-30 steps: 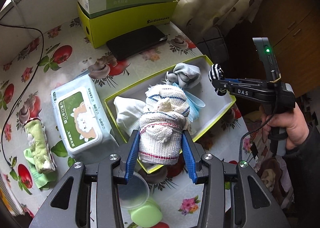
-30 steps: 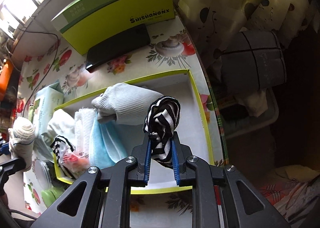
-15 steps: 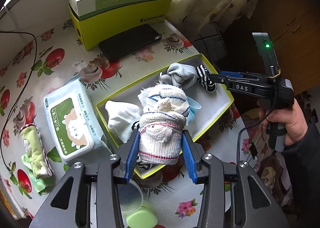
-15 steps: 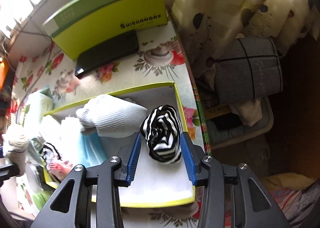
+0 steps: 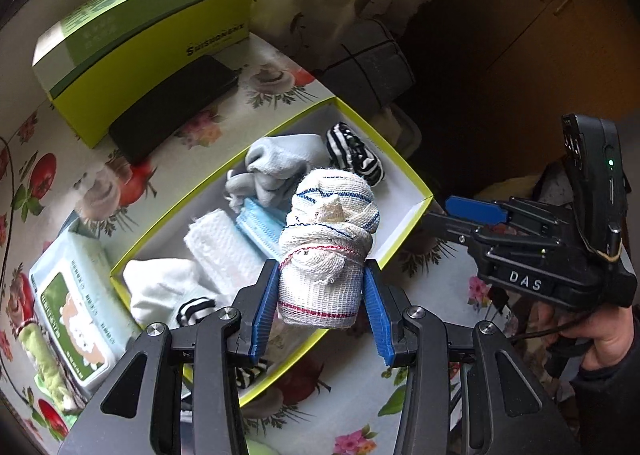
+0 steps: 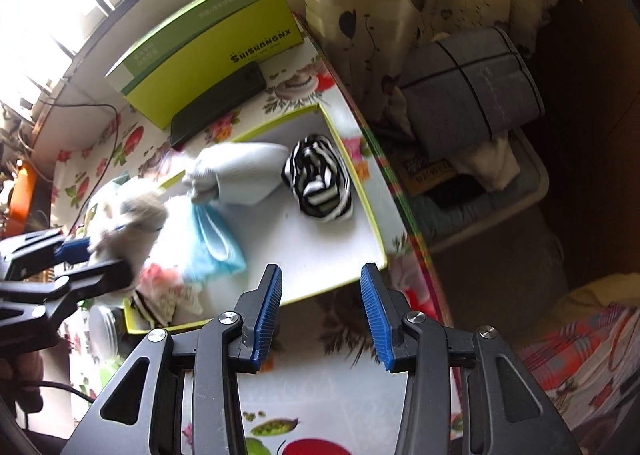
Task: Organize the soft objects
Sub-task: 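Lower the gauze roll into the box lid and open the left tool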
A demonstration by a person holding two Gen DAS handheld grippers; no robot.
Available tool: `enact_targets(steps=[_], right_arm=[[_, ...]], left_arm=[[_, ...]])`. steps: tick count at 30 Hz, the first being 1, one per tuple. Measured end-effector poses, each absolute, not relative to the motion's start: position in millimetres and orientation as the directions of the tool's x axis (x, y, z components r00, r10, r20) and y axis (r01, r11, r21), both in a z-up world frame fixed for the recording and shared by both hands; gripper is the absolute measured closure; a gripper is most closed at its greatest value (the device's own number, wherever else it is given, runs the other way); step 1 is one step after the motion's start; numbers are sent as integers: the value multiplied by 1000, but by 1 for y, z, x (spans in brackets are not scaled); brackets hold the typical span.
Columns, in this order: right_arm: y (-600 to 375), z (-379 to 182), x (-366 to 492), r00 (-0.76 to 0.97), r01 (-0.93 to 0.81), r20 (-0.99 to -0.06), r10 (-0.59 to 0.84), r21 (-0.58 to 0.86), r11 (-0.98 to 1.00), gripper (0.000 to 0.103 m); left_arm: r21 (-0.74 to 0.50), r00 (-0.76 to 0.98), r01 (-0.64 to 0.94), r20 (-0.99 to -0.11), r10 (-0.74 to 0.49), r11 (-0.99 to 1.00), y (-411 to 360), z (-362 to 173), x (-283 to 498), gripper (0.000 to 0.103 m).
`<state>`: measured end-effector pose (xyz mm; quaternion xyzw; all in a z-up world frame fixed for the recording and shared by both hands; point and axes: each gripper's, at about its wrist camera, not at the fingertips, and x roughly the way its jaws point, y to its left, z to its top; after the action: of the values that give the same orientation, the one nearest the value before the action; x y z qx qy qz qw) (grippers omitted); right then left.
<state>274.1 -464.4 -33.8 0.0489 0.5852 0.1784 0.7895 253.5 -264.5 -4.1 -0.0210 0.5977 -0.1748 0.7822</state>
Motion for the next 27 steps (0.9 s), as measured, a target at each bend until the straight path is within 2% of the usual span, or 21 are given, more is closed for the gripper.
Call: enact_targets(steps=[18, 27], right_arm=[[-495, -45, 245, 239, -128, -901, 361, 340, 932, 63], [-487, -41, 251, 253, -150, -887, 386, 358, 922, 63]], left_arm=[[-183, 157, 424, -950, -271, 887, -343, -45, 301, 60], [-228, 161, 340, -942, -295, 912, -310, -33, 297, 60]])
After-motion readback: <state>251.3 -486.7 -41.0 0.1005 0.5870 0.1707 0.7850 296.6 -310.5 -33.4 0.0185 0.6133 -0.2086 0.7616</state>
